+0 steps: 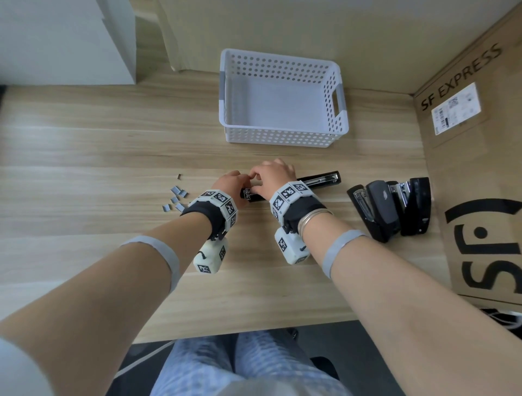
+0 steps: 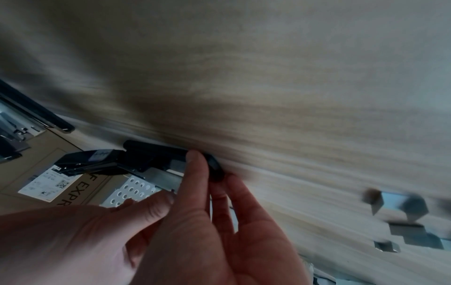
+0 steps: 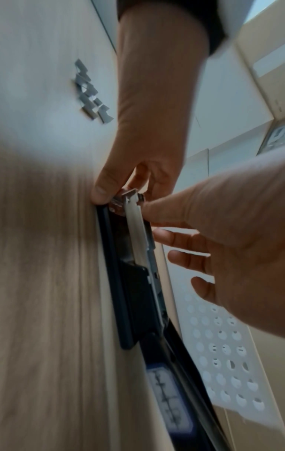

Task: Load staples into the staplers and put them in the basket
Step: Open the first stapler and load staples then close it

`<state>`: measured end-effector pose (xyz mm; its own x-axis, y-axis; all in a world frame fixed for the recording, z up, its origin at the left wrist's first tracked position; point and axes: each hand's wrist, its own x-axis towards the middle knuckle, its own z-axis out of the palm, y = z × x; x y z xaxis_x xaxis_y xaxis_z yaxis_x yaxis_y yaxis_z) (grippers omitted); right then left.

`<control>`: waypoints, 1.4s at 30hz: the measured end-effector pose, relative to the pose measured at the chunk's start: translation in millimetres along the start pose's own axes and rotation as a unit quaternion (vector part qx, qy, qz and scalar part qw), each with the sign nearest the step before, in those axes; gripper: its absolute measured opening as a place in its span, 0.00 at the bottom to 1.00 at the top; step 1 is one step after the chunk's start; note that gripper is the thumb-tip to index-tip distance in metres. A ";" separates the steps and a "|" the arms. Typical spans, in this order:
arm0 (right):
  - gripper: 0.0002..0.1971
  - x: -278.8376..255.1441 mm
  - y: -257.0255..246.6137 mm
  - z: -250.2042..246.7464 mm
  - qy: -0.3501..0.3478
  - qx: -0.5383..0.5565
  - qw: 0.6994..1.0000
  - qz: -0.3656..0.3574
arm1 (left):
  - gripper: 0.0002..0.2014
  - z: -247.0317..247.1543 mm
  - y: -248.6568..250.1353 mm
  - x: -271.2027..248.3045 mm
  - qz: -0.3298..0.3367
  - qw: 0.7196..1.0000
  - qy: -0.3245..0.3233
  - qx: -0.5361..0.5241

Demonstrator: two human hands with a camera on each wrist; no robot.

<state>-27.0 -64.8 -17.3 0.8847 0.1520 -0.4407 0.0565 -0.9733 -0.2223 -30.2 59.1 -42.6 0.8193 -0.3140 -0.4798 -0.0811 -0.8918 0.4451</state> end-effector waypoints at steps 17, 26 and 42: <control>0.20 -32.0 95.2 -56.1 -0.089 -0.112 0.988 0.061 | 0.20 -11.4 5.7 6.2 0.049 0.994 -0.028 0.089; 0.14 -29.3 10.4 -68.3 -0.050 -0.073 0.992 -0.093 | 0.19 -13.9 4.3 6.6 0.033 0.996 -0.029 0.078; 0.22 -0.7 -0.1 -17.0 -0.086 -0.089 0.988 -0.089 | 0.20 -4.5 -1.6 6.0 0.007 1.000 0.007 -0.001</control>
<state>-19.8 -67.6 -2.2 0.7629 0.3352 -0.5528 0.2980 -0.9411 -0.1595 -22.5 60.1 -42.8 0.8260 -0.3225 -0.4623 -0.0924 -0.8865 0.4533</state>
